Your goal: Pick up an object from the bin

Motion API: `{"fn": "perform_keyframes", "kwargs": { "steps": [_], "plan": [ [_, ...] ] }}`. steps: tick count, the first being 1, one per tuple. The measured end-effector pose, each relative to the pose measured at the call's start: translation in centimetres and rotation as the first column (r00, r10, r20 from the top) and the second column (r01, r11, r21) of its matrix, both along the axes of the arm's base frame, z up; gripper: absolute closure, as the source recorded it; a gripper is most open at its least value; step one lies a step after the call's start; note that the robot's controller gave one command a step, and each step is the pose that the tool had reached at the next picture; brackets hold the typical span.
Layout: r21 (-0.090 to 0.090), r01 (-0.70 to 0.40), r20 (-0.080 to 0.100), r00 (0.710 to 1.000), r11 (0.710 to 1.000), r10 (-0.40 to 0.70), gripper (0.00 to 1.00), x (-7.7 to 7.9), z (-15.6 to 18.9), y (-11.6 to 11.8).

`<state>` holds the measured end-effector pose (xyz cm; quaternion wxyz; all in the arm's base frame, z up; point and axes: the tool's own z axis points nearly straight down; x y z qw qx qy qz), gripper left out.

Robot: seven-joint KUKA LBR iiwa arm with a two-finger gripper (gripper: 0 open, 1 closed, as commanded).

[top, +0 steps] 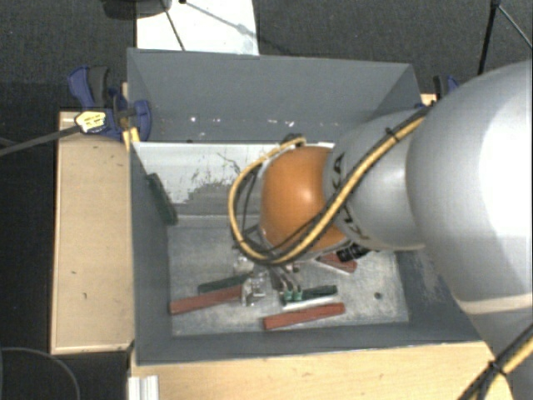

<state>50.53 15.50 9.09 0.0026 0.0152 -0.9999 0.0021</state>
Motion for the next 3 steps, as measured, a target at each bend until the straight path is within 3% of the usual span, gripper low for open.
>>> {"fn": "perform_keyframes", "kwargs": {
  "steps": [3],
  "plan": [
    [0.006,0.0,0.011,1.0,1.0,0.0,1.0,0.2,4.3,0.1]
  ]
}}
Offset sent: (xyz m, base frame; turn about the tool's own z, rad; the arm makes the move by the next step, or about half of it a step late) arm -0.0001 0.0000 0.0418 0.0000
